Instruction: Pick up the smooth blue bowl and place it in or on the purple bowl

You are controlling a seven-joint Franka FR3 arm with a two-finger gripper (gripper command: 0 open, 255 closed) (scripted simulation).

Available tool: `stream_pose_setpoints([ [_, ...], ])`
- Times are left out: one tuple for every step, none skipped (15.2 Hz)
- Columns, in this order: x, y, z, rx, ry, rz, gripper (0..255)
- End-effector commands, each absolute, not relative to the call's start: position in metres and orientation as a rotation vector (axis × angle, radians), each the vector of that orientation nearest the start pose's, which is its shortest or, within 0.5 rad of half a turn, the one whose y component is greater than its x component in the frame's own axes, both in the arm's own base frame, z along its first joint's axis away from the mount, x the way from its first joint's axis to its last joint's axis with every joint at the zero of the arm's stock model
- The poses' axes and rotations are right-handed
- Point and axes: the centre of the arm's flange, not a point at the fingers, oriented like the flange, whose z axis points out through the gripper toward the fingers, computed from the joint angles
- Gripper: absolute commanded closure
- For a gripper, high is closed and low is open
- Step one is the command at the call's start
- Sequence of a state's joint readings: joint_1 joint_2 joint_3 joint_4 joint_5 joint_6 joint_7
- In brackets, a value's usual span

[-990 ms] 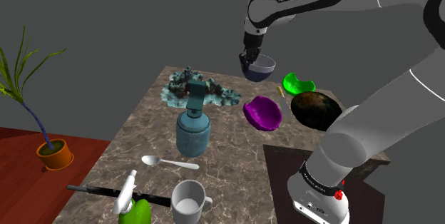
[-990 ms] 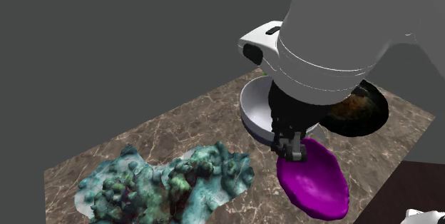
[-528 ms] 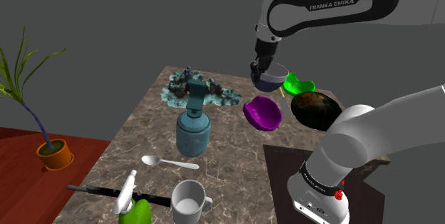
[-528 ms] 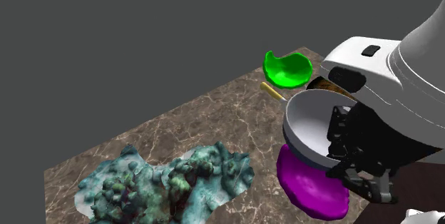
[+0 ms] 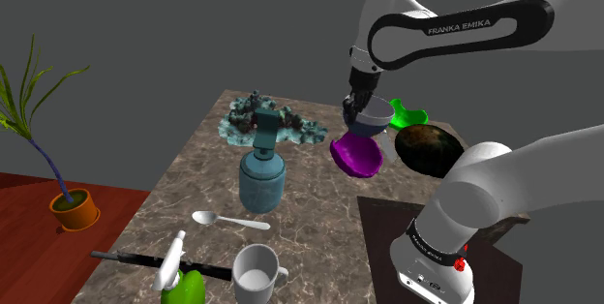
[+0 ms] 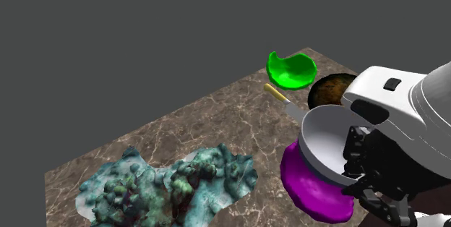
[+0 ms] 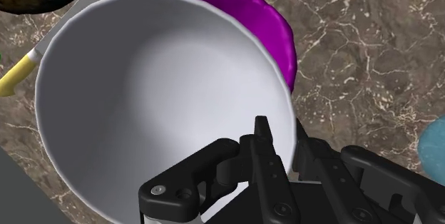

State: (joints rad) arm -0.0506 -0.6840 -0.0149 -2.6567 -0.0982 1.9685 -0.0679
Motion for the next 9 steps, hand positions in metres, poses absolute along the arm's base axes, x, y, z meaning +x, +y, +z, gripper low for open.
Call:
stream_pose_setpoints([
  [0.337,-0.028,0.439,-3.221,-0.071,0.013,255],
  [0.337,-0.028,0.434,-3.221,-0.071,0.013,255],
  [0.337,-0.028,0.428,-3.221,-0.071,0.013,255],
  [0.337,-0.028,0.423,-3.221,-0.071,0.013,255],
  [0.337,-0.028,0.418,-3.221,-0.071,0.013,255],
  [0.337,-0.028,0.412,-3.221,-0.071,0.013,255],
  [0.337,-0.028,0.407,-3.221,-0.071,0.013,255],
  [0.337,-0.028,0.402,-3.221,-0.071,0.013,255],
  [0.337,-0.028,0.397,-3.221,-0.071,0.013,255],
])
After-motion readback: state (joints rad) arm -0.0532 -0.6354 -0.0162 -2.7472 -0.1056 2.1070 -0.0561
